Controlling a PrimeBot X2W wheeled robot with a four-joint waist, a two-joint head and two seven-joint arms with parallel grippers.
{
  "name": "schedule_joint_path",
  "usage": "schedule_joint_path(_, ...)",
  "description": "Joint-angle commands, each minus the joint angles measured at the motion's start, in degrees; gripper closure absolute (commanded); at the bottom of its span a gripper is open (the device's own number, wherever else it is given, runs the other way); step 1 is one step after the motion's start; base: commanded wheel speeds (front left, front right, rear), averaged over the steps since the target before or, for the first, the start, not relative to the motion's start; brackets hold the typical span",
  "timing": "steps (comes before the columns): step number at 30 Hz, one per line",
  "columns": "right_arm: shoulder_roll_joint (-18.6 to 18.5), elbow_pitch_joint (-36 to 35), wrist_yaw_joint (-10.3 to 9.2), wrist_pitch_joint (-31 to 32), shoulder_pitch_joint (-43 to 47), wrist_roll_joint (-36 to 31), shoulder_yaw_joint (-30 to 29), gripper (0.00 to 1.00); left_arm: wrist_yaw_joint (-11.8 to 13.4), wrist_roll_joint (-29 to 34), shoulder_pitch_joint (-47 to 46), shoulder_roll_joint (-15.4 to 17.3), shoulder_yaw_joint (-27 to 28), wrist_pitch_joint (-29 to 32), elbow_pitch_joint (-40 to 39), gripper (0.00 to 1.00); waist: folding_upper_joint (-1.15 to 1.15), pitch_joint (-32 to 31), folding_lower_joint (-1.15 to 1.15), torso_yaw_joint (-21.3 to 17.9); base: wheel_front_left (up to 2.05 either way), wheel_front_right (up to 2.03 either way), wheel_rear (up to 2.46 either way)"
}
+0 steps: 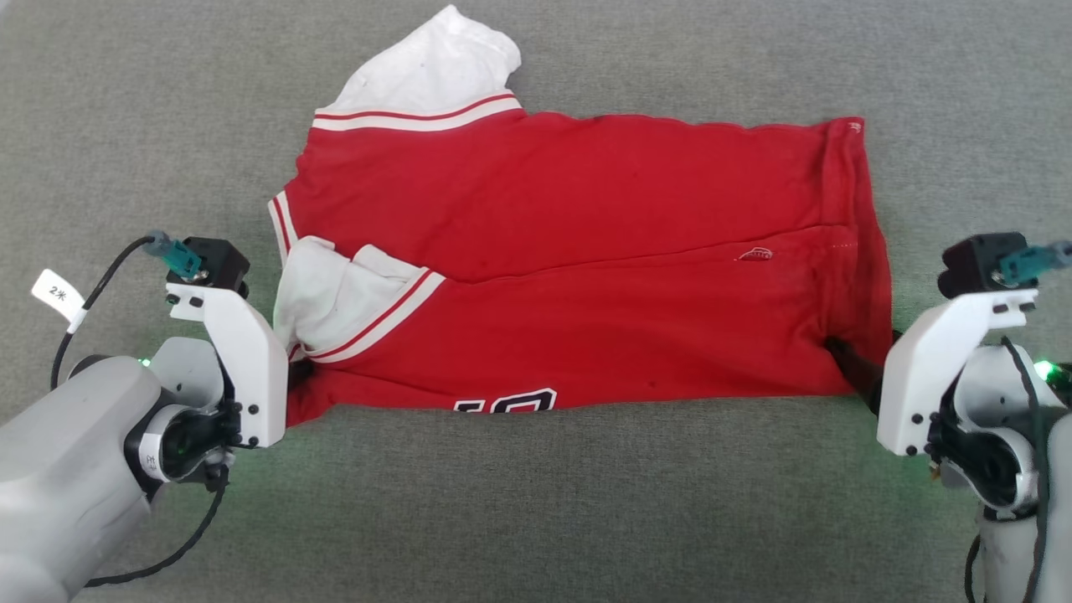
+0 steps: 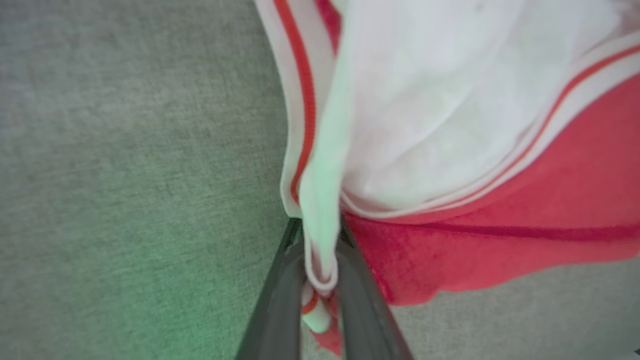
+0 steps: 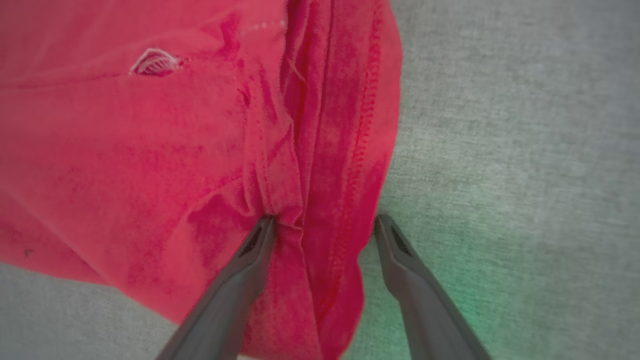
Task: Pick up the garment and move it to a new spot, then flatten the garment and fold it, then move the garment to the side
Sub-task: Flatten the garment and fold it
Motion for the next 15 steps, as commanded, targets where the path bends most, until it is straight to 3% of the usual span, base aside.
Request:
schedule_joint_path(1,0.44,2.56,0.01,2.13,-0.06,-0.08,1.73,0.00,-0.08,0.66,1.09,-3.92,-1.78,-0.46,1.82,1.00,-0.01,0.25,0.00,0.55,0.00,0.00,0.00)
schedule_joint_path(4,0.95,6.44,0.01,4.94,-0.32,0.00,2.89,0.00,-0.54,0.72,0.76,-4.69,-1.71,-0.67,2.57,1.00,-0.01,0.37,0.00,1.03,0.00,0.00,0.00)
schedule_joint_path(6,0.07,8.55,0.07,6.89,0.15,-0.42,4.73,0.98,-0.93,0.84,0.57,-5.05,-1.79,-0.71,2.97,1.00,-0.01,0.35,0.00,1.27,0.00,0.00,0.00)
schedule_joint_path(11,-1.42,8.90,0.00,8.26,-0.36,1.45,4.52,1.00,-1.48,0.71,0.35,-4.77,-1.67,-0.69,3.24,1.00,-0.01,-0.23,0.00,1.51,0.00,0.00,0.00)
schedule_joint_path(15,-3.21,5.64,0.00,10.12,-0.24,3.54,3.69,1.00,-0.59,-0.29,0.63,-2.30,-1.02,0.69,1.18,1.00,-0.01,-1.25,0.00,1.32,0.00,0.00,0.00)
